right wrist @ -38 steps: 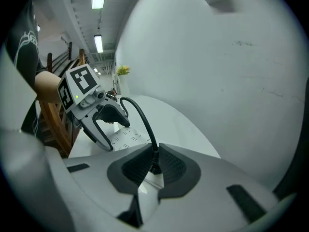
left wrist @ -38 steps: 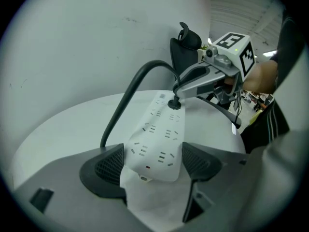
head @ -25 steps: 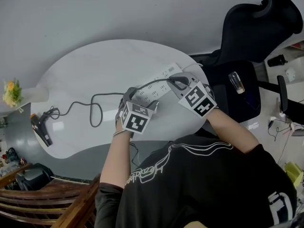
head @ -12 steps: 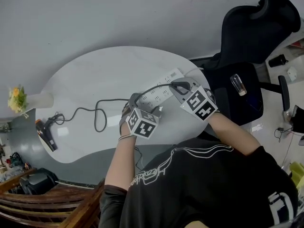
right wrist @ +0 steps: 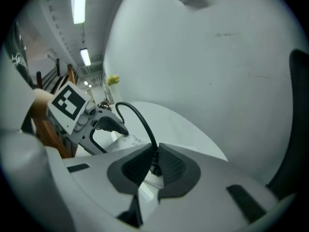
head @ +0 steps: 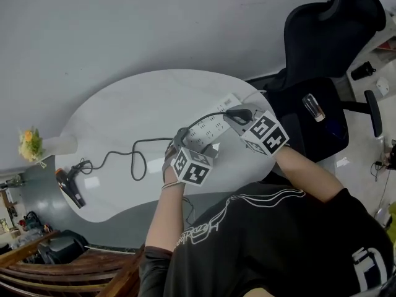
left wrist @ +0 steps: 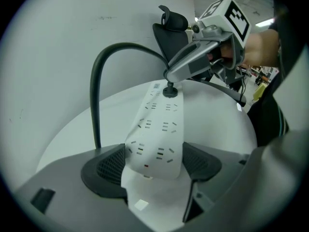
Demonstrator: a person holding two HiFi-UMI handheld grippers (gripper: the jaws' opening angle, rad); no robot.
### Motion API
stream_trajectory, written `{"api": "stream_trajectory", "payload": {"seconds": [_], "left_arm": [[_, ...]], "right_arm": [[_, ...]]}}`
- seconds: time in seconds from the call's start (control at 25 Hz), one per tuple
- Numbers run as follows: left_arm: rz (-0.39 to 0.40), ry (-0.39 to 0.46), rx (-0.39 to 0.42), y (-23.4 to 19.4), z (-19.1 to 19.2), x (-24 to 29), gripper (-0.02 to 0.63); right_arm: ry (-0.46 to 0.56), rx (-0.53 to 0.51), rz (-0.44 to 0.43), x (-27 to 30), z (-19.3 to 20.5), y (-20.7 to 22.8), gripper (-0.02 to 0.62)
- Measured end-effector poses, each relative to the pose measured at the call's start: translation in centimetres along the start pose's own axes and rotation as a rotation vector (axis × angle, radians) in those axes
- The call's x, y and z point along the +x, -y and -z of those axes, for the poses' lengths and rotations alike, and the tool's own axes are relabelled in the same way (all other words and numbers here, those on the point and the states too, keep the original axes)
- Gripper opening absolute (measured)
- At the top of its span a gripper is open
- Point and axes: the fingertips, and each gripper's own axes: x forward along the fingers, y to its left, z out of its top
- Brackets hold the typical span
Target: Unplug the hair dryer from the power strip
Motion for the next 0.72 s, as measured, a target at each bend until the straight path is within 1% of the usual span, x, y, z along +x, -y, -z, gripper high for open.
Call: {"api": "stream_trajectory", "payload": {"seconds": [0.12,0.16,0.2,0.24,0.36,0.4,0.44,0.52,0.64,0.68,0.72], "left_arm": [[-0.004,-0.019,0.016,0.1,0.0,0.1,0.37],[-0.007,-0.029,0.022,0.1,0.0,0.2,0.37],[-0.01,-0.033,0.025,0.1,0.0,0.2,0.37],[-0.012,-0.032,0.026,0.1,0.0,0.1,0.37],[-0.012,-0.02,0.025,0.2,0.0,0.0,0.37],[-0.013,-0.018,0.025,0.2,0.0,0.0,0.37],[-0.014,-0.017,0.025,0.2,0.0,0.1,0.37],[-0.011,-0.017,0.025,0.2,0.1,0.1,0.37],[-0.004,-0.027,0.029,0.1,0.1,0.2,0.37],[-0.003,-0.031,0.03,0.1,0.1,0.2,0.37],[-0.003,-0.034,0.031,0.1,0.1,0.1,0.37]], "right_arm": [[-0.064,-0.155,0.065,0.1,-0.1,-0.8,0.025],[-0.077,-0.175,0.07,0.1,0.1,-0.9,0.025],[-0.078,-0.169,0.06,0.1,0.2,-0.9,0.025],[-0.064,-0.135,0.038,0.1,0.2,-0.8,0.025],[0.01,0.058,-0.035,-0.2,0.2,0.1,0.025],[0.024,0.093,-0.04,-0.3,0.1,0.3,0.025],[0.029,0.099,-0.036,-0.3,0.1,0.3,0.025],[0.011,0.038,-0.009,-0.3,0.0,0.0,0.025],[-0.05,-0.139,0.061,0.0,-0.2,-0.9,0.025],[-0.064,-0.182,0.077,0.0,-0.2,-1.1,0.025],[-0.07,-0.202,0.082,0.0,-0.1,-1.2,0.025]]}}
